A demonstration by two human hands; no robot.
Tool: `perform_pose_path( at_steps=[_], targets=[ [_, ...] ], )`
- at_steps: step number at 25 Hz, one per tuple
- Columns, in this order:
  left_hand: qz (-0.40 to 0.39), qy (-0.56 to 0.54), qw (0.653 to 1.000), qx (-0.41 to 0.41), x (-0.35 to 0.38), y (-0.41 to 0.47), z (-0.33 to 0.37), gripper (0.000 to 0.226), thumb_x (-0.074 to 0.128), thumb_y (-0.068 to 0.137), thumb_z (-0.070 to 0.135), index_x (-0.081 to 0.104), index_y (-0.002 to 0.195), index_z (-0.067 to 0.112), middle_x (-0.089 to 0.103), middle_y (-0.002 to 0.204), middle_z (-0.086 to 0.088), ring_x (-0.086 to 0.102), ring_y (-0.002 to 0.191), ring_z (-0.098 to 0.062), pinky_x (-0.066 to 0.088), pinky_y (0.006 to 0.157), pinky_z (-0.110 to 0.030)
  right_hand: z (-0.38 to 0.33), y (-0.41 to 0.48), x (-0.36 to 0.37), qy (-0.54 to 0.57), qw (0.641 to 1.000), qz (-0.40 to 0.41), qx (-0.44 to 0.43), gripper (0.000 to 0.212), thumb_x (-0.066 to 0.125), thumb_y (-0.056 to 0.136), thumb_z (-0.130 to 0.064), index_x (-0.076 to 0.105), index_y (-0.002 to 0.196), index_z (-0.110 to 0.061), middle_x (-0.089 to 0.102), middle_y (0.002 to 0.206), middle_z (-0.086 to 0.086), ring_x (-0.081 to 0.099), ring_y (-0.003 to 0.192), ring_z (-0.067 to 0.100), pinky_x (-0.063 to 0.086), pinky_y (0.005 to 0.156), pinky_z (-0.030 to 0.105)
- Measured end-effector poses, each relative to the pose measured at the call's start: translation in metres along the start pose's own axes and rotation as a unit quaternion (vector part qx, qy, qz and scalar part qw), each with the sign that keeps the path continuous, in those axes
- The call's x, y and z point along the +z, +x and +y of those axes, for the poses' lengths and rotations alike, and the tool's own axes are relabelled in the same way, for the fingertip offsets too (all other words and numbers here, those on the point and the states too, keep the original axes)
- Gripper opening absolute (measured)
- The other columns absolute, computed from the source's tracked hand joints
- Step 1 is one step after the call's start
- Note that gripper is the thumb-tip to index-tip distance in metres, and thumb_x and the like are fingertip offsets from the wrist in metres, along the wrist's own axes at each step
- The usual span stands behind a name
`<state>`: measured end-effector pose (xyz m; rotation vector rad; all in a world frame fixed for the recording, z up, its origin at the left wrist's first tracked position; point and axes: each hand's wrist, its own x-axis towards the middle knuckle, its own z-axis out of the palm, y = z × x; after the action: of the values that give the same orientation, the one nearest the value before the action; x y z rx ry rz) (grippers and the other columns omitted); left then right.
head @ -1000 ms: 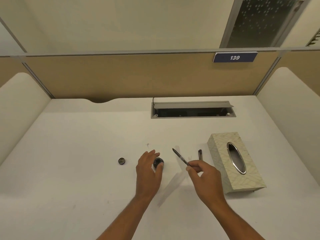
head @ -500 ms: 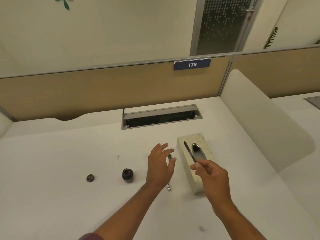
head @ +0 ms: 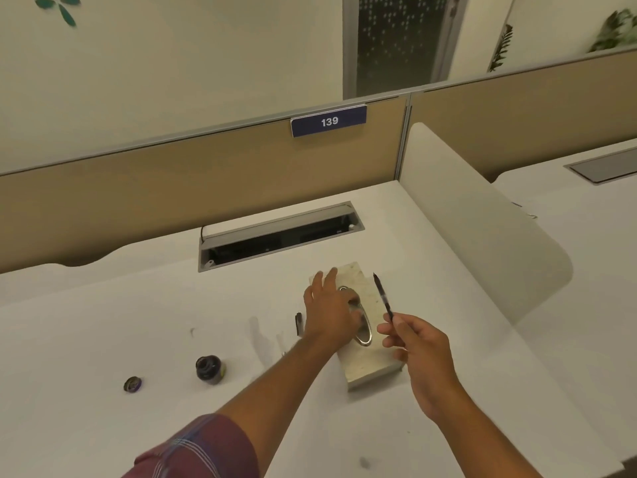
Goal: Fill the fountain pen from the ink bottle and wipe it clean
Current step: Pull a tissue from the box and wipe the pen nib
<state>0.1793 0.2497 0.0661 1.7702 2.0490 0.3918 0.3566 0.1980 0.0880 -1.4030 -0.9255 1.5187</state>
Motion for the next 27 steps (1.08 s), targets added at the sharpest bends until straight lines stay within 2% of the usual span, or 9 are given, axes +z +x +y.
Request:
perform_pose_path(
  at_steps=[3,5,7,10,14,17,20,24,27],
  targets=[
    [0.009,0.031,0.999,-0.014,-0.008,0.012,0.01,0.016,0.078,0.093,0.03,0.083,0.108,0.026,0.024,0.18,-0.008,0.005,0.167,-0.039,0.007,0.133,-0.058,0.004,0.01,-0.005,0.018,1.0,0.007,0.008,0.021,0.058,0.103,-0.024,0.079,0.103,-0.021,0.082,0.095,0.005,0.07,0.075,0.014,0.055,0.075,0.033],
    [0.018,0.06,0.998,-0.026,-0.01,0.015,0.011,0.017,0.082,0.089,0.033,0.083,0.104,0.027,0.024,0.18,-0.007,0.003,0.168,-0.039,0.005,0.133,-0.062,0.007,0.014,-0.005,0.025,1.0,0.006,0.01,0.021,0.058,0.103,-0.022,0.079,0.103,-0.02,0.082,0.094,0.006,0.07,0.075,0.014,0.055,0.073,0.031],
    [-0.002,0.1,0.994,-0.042,-0.007,0.017,0.01,0.024,0.081,0.087,0.043,0.084,0.106,0.029,0.014,0.183,-0.007,-0.004,0.168,-0.041,0.001,0.132,-0.065,0.009,0.016,-0.004,0.023,1.0,0.004,0.004,0.022,0.058,0.103,-0.022,0.08,0.103,-0.02,0.082,0.093,0.006,0.07,0.075,0.013,0.055,0.072,0.028],
    [-0.067,0.189,0.979,-0.039,0.007,0.015,0.012,0.035,0.079,0.084,0.057,0.082,0.108,0.031,-0.011,0.184,-0.005,-0.018,0.166,-0.045,-0.007,0.129,-0.069,0.012,0.019,-0.003,0.019,1.0,0.011,-0.001,0.022,0.057,0.103,-0.022,0.079,0.103,-0.02,0.082,0.091,0.004,0.07,0.073,0.011,0.055,0.073,0.025],
    [-0.1,0.238,0.963,-0.08,0.023,0.015,0.014,0.024,0.076,0.086,0.051,0.078,0.096,0.029,-0.024,0.181,-0.005,-0.027,0.163,-0.048,-0.013,0.125,-0.074,0.014,0.02,0.0,0.006,1.0,0.011,-0.013,0.022,0.058,0.103,-0.024,0.08,0.1,-0.024,0.082,0.089,0.001,0.07,0.073,0.009,0.055,0.072,0.022],
    [-0.073,0.258,0.959,-0.093,0.033,0.016,0.023,0.016,0.075,0.091,0.043,0.068,0.087,0.028,-0.021,0.182,-0.008,-0.025,0.162,-0.05,-0.015,0.124,-0.075,0.019,0.018,0.004,-0.002,0.999,0.025,-0.023,0.023,0.057,0.103,-0.025,0.08,0.096,-0.025,0.081,0.086,-0.002,0.07,0.072,0.006,0.055,0.074,0.021],
    [-0.044,0.267,0.958,-0.098,0.039,0.017,0.028,0.011,0.072,0.097,0.038,0.073,0.097,0.027,-0.016,0.183,-0.008,-0.021,0.163,-0.051,-0.01,0.125,-0.075,0.021,0.018,0.007,-0.011,0.999,0.041,-0.029,0.024,0.057,0.103,-0.027,0.079,0.094,-0.028,0.081,0.084,-0.006,0.071,0.073,0.003,0.055,0.076,0.022],
    [-0.032,0.215,0.971,-0.101,0.038,0.013,0.02,0.018,0.079,0.088,0.039,0.076,0.104,0.029,-0.004,0.184,-0.005,-0.014,0.166,-0.047,-0.006,0.128,-0.071,0.023,0.018,0.006,0.001,0.998,0.046,-0.033,0.022,0.058,0.103,-0.026,0.079,0.096,-0.026,0.081,0.084,-0.004,0.071,0.075,0.004,0.055,0.078,0.024],
    [-0.01,0.162,0.98,-0.117,0.029,0.011,0.019,0.021,0.082,0.087,0.041,0.081,0.105,0.03,0.011,0.183,-0.005,-0.001,0.167,-0.042,0.005,0.13,-0.065,0.021,0.018,0.008,0.016,0.998,0.047,-0.034,0.022,0.058,0.102,-0.022,0.079,0.095,-0.024,0.081,0.085,-0.002,0.07,0.075,0.005,0.054,0.078,0.024]
  ],
)
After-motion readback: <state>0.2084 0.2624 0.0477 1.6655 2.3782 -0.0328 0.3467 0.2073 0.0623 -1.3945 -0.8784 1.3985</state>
